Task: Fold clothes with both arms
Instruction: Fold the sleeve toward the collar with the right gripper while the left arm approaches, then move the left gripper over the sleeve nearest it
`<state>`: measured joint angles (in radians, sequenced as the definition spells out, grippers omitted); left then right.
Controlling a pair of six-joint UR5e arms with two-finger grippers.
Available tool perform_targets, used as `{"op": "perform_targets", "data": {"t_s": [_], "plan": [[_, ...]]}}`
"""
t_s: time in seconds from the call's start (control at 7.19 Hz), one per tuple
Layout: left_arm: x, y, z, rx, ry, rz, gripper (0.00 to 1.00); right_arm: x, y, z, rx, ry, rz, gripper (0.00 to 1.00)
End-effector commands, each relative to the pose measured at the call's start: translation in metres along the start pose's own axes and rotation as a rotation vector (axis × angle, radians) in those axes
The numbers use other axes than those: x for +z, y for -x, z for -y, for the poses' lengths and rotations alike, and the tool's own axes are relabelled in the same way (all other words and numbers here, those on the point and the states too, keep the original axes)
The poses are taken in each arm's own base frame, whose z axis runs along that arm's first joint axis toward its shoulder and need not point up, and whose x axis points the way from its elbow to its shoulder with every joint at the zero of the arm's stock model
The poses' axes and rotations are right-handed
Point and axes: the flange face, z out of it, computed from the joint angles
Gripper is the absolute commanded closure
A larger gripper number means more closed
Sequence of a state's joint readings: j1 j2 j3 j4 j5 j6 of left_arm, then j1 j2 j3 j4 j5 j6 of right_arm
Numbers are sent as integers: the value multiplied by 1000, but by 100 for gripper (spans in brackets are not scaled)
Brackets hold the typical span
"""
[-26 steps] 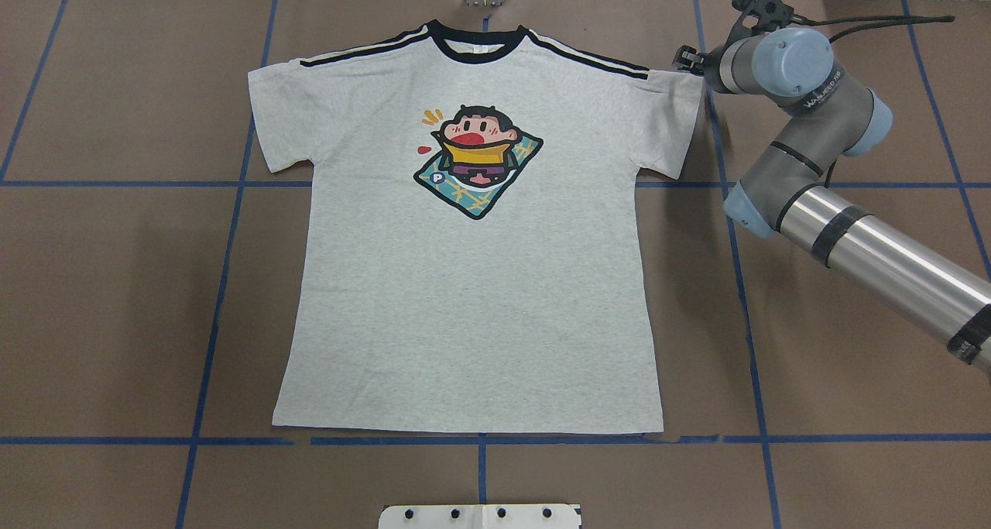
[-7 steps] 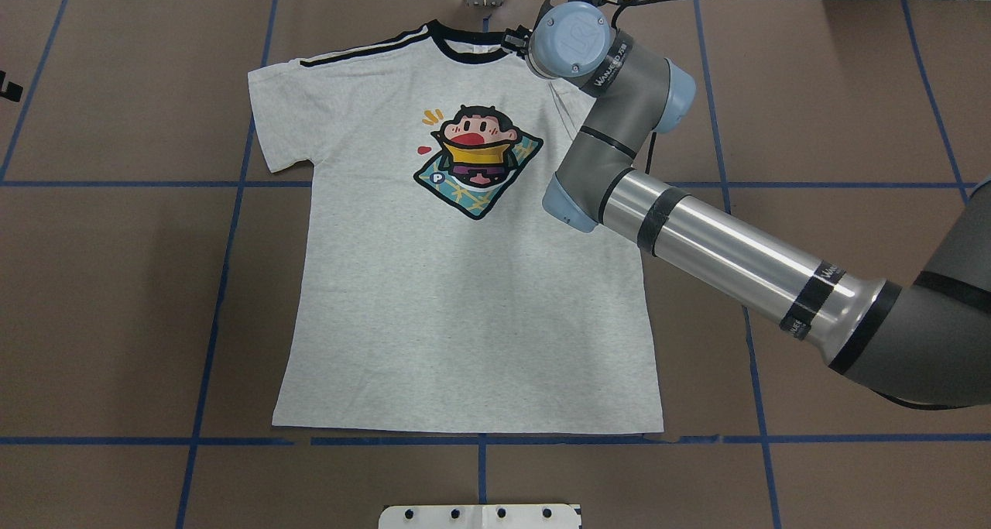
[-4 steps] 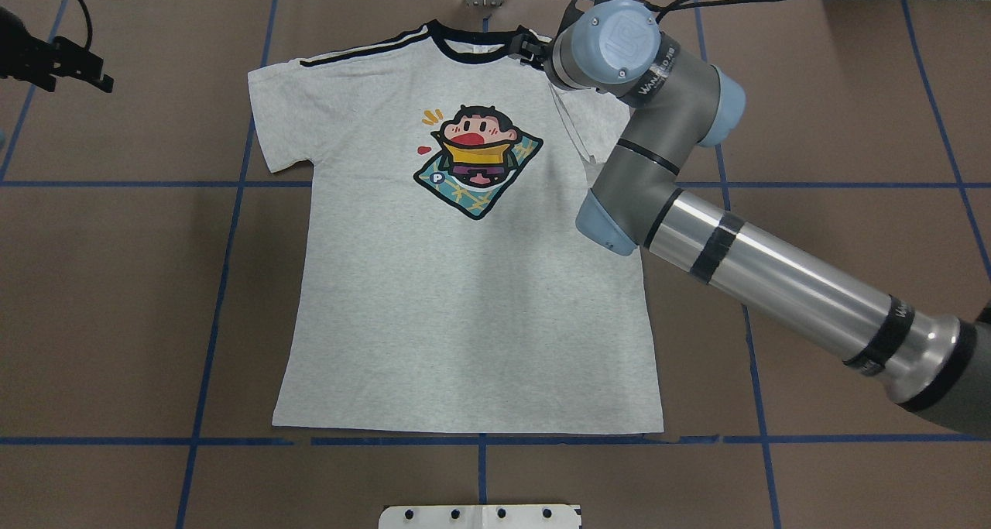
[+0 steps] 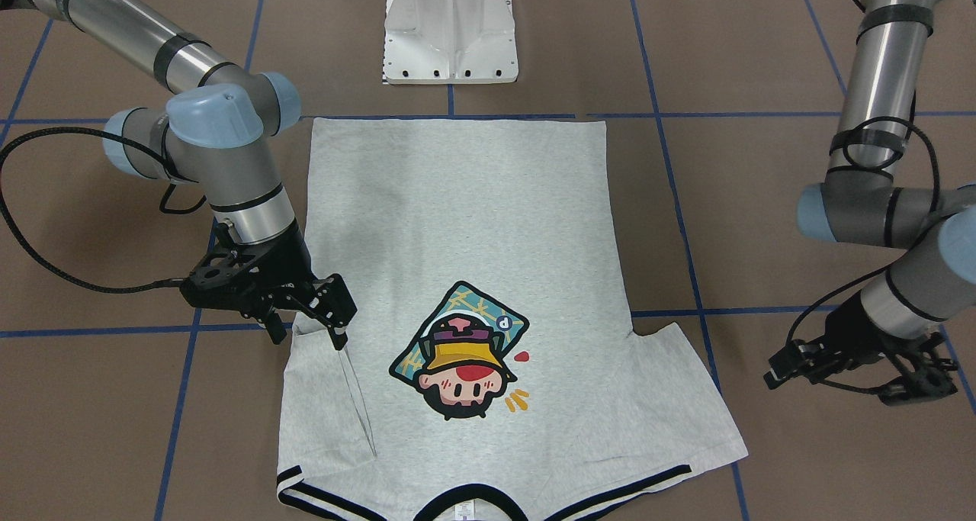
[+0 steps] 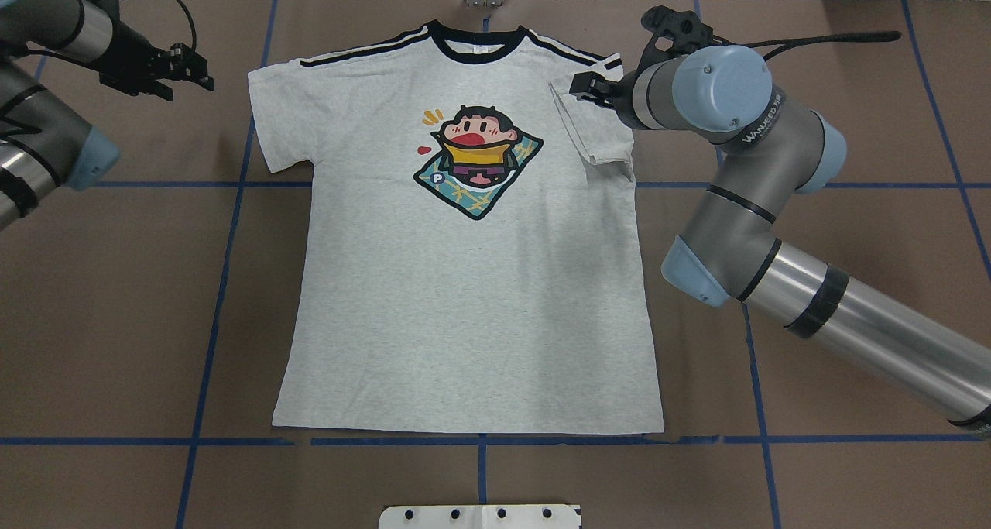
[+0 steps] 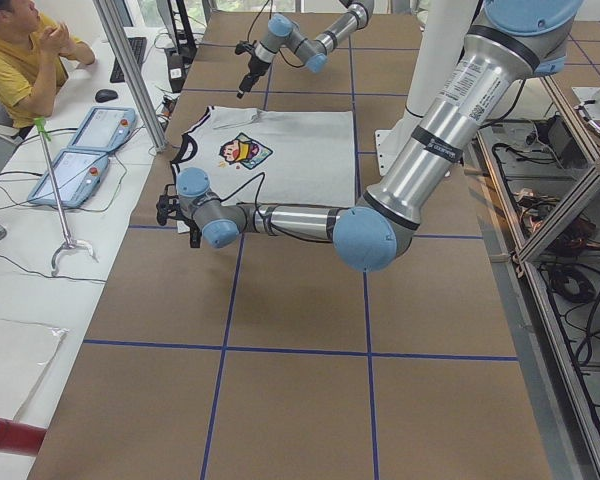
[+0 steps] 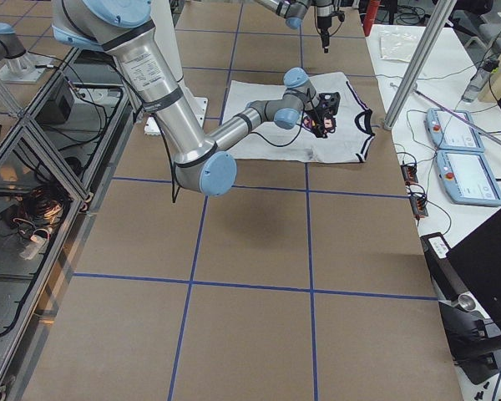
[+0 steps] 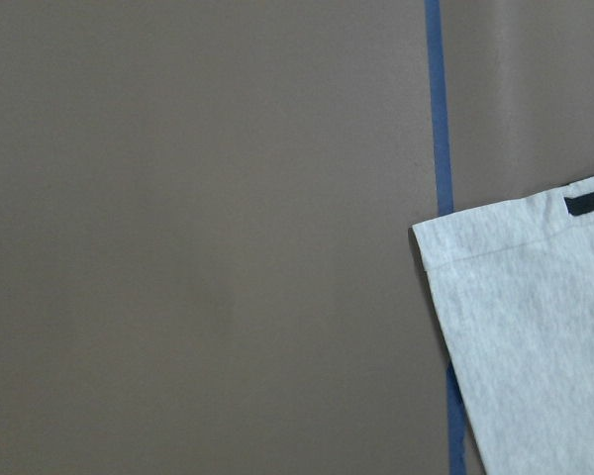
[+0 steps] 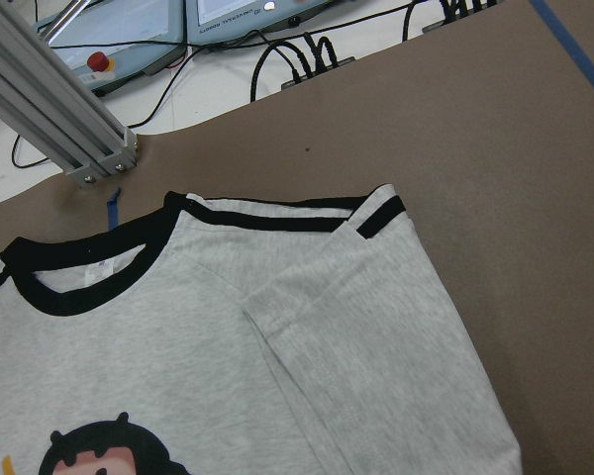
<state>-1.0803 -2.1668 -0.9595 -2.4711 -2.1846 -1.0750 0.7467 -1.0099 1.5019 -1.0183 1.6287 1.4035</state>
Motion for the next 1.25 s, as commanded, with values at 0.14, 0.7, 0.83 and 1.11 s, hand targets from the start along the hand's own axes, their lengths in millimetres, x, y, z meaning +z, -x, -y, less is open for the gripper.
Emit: {"op": "perform_targets", "data": {"t_s": [0.14, 0.7, 0.83, 1.11], "plan": [[46, -36, 15, -69, -66, 1, 30, -7, -53, -8, -14, -6, -41, 0], [76, -40, 14, -59, -126, 35, 44, -1, -59, -12, -22, -26, -61, 0], [75, -48, 15, -54, -129, 28, 47, -1, -58, -13, -21, -26, -59, 0], [73, -53, 18, -52, -134, 27, 52, 0, -57, -16, -24, -23, -59, 0]]}}
